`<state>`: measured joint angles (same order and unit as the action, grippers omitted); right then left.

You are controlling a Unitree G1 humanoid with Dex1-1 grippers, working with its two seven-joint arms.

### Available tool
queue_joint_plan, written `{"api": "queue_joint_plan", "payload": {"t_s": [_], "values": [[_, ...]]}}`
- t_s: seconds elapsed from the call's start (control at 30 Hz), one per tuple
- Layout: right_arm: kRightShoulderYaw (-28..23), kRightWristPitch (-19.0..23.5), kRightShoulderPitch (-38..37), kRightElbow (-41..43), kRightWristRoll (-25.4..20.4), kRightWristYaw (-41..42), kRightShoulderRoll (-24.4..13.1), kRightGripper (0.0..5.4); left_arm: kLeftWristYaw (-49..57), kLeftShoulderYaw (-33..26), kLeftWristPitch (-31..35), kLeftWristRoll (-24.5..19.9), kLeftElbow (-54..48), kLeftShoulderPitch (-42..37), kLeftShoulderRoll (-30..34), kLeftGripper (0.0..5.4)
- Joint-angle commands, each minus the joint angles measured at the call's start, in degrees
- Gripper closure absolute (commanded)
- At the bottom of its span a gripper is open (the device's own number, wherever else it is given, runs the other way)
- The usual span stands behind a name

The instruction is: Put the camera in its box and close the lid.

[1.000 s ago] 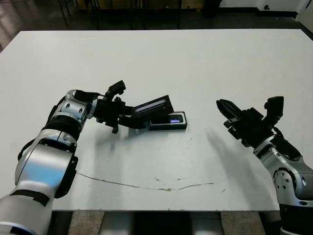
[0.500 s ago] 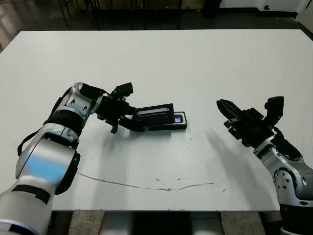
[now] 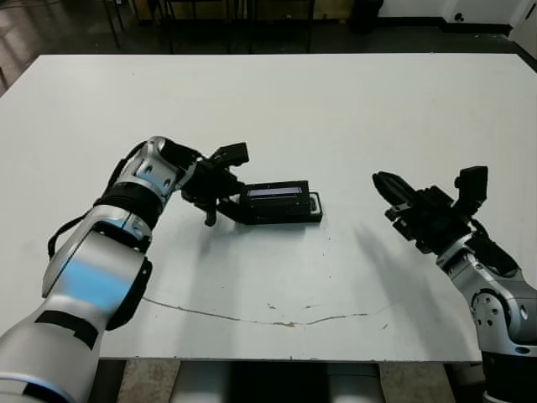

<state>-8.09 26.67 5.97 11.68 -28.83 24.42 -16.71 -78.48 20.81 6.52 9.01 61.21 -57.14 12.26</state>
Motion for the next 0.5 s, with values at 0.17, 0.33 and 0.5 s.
{"api": "queue_joint_plan", "payload": {"t_s": [0.17, 0.33, 0.5], "values": [[-0.1, 0.3, -0.8, 0.1, 0.5, -0.4, 0.0, 5.4, -1.9, 2.0, 10.8, -0.6, -7.2, 8.8, -0.6, 4.14], [0.0, -0.2, -0.7, -0.1, 0.6, -0.4, 0.1, 5.4, -1.7, 3.8, 16.8, -1.1, -14.4, 11.9, 0.5, 4.15], [0.1, -0.4, -0.4, -0.6, 0.4, 0.0, 0.2, 5.4, -1.7, 6.0, 19.8, -1.2, -18.9, 13.0, 0.9, 4.16]]}}
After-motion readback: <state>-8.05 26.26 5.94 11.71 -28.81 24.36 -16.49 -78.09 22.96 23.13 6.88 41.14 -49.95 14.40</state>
